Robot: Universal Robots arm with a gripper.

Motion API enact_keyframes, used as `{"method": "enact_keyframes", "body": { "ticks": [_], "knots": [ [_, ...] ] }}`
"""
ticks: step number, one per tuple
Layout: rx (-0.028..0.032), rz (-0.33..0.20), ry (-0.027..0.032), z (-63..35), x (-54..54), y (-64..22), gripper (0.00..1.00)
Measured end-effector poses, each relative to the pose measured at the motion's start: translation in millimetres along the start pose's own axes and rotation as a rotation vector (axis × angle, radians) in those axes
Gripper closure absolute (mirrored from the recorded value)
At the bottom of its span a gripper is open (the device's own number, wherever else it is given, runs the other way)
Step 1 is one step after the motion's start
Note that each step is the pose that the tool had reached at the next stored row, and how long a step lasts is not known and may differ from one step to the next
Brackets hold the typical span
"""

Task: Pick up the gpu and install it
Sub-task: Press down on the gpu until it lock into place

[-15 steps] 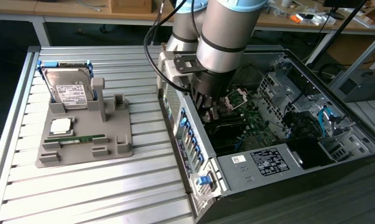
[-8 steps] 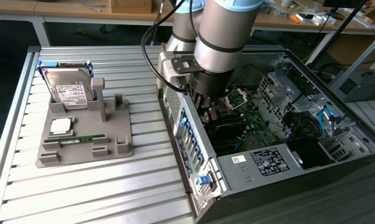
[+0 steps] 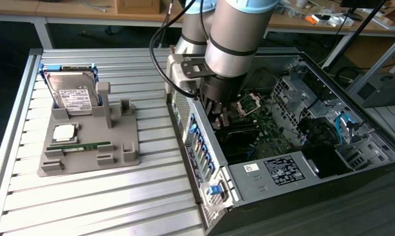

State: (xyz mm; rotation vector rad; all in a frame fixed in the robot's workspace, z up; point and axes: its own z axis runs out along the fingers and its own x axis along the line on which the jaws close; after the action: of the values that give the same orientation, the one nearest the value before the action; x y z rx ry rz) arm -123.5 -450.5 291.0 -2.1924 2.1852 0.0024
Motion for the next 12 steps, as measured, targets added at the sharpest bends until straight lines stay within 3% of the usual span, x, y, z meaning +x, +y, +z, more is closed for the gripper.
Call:
{"method": "enact_keyframes", "body": {
  "ticks": [12],
  "knots": [
    [-0.0029, -0.002, -0.0001, 1.1, 0.1, -10.4, 0.9]
  ]
}}
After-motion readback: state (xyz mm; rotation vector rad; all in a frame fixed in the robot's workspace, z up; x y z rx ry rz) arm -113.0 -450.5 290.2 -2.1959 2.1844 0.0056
